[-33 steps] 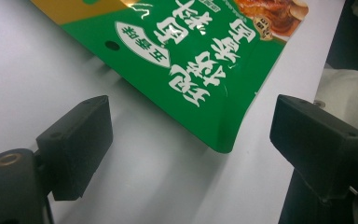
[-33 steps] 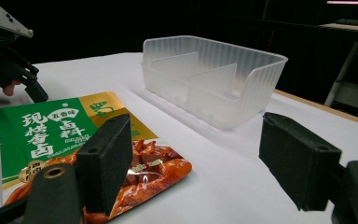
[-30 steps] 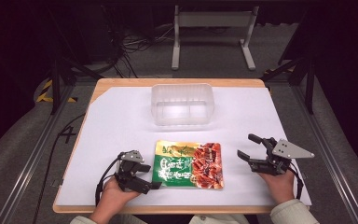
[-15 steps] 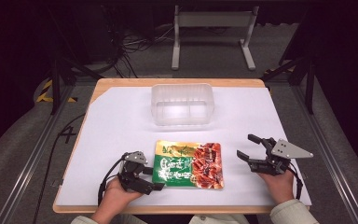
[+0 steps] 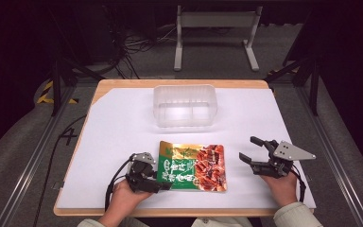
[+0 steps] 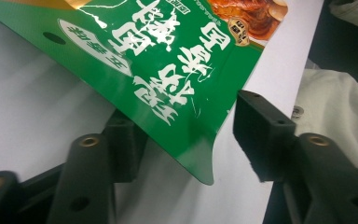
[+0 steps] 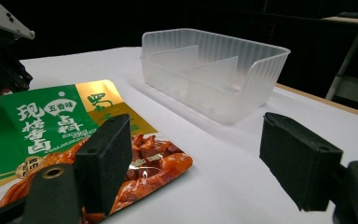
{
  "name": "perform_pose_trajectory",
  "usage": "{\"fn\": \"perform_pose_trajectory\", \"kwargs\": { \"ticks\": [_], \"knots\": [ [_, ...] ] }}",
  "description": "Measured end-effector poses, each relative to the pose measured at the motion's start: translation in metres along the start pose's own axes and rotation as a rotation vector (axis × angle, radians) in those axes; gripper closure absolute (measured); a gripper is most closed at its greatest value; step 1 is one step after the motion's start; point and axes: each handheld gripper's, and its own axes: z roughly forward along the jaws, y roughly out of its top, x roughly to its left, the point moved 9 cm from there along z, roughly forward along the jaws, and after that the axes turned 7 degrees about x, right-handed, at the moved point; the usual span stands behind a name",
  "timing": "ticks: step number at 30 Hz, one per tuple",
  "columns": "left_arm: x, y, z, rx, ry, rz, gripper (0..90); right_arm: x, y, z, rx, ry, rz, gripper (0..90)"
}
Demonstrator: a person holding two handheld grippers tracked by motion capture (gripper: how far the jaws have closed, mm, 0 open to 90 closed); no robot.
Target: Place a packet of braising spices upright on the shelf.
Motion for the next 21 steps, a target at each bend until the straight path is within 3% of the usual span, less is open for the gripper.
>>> {"fn": "perform_pose_trajectory", "kwargs": {
  "ticks": [6, 12, 21],
  "knots": [
    [0.005, 0.001, 0.000, -0.005, 0.054, -0.015, 64.6, 0.001, -0.001, 0.001, 0.005, 0.006, 0.001, 25.0],
    [0.004, 0.001, 0.000, -0.021, 0.018, -0.028, 74.5, 0.001, -0.001, 0.001, 0.003, 0.005, 0.000, 25.0],
    [-0.001, 0.010, -0.014, -0.129, -0.035, -0.033, 83.5, 0.001, -0.002, 0.003, 0.012, 0.010, 0.005, 25.2]
  ]
}}
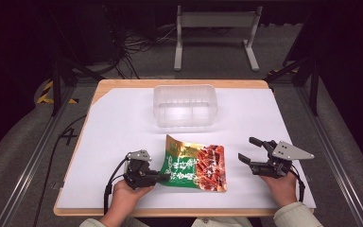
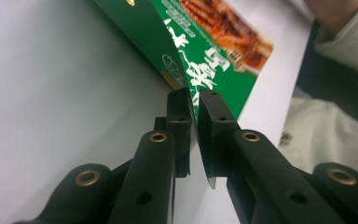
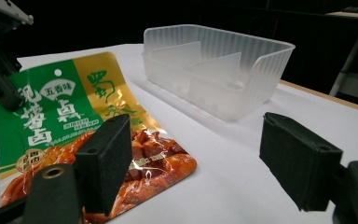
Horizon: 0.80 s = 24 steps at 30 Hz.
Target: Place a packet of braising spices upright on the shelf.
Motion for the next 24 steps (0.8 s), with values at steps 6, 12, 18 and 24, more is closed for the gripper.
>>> {"fn": "perform_pose_trajectory", "kwargs": {
  "ticks": [6, 12, 18, 24],
  "knots": [
    [-0.004, 0.009, -0.007, -0.043, -0.024, 0.006, 88.5, 0.002, -0.001, 0.002, 0.005, 0.002, -0.005, 25.5],
    [-0.010, 0.023, -0.021, -0.101, -0.055, 0.024, 89.8, 0.001, -0.001, 0.001, 0.002, 0.001, -0.005, 25.6],
    [-0.020, 0.037, -0.035, -0.139, -0.061, 0.065, 89.9, 0.001, 0.000, 0.000, -0.004, -0.007, -0.001, 25.8],
    [-0.033, 0.051, -0.053, -0.169, -0.065, 0.129, 90.0, 0.000, 0.000, -0.001, -0.007, -0.010, 0.002, 26.1]
  ]
}}
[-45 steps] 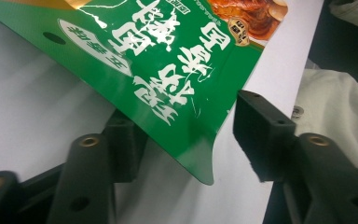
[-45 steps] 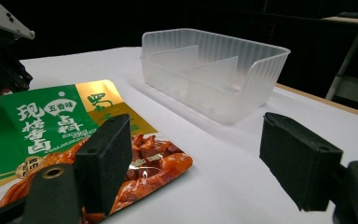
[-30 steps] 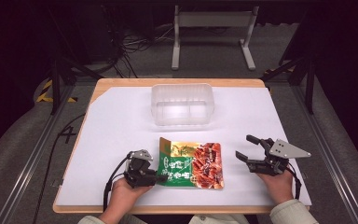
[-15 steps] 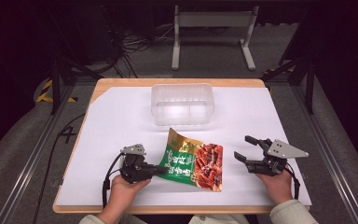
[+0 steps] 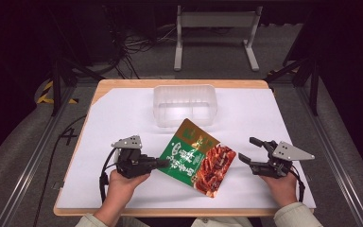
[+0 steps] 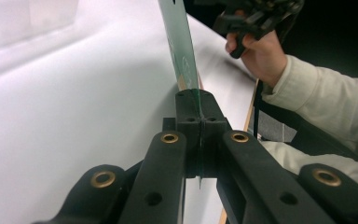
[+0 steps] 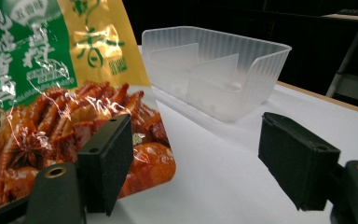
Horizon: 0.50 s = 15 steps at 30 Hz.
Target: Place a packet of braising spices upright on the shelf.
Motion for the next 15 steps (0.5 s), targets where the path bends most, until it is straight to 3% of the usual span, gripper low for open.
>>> {"fn": "perform_pose_trajectory", "kwargs": {
  "ticks": [7, 11, 15],
  "knots": [
    [-0.024, 0.031, -0.018, 0.025, 0.048, 0.132, 90.0, -0.001, -0.001, 0.000, 0.004, -0.004, 0.005, 26.3],
    [-0.031, 0.041, -0.023, 0.040, 0.064, 0.166, 90.0, -0.001, -0.001, 0.000, 0.003, -0.005, 0.005, 26.4],
    [-0.031, 0.055, -0.030, 0.051, 0.114, 0.204, 90.0, -0.001, -0.003, -0.001, 0.006, -0.002, 0.002, 26.5]
  ]
}}
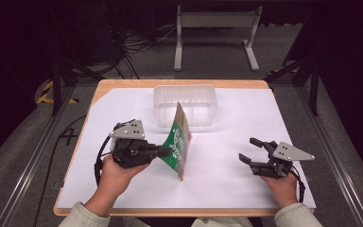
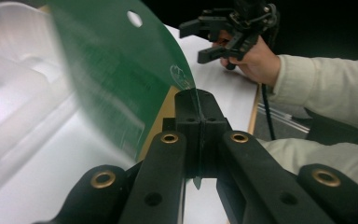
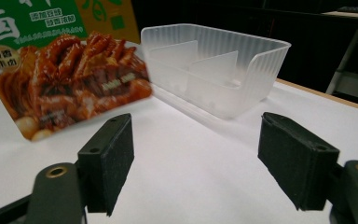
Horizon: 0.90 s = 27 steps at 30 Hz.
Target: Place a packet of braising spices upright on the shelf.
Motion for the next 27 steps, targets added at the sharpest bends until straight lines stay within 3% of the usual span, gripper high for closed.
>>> {"fn": "perform_pose_trajectory", "kwargs": {
  "ticks": [13, 21, 27],
  "knots": [
    [0.034, 0.032, -0.030, -0.077, 0.081, 0.009, 90.0, 0.002, -0.005, -0.003, 0.005, 0.005, 0.022, 26.9],
    [0.060, 0.057, -0.031, -0.045, 0.126, 0.012, 90.0, 0.000, -0.005, -0.010, -0.024, 0.004, 0.056, 26.9],
    [0.072, 0.073, -0.027, 0.041, 0.177, 0.052, 89.9, -0.001, -0.007, -0.016, -0.024, -0.007, 0.059, 26.8]
  ]
}}
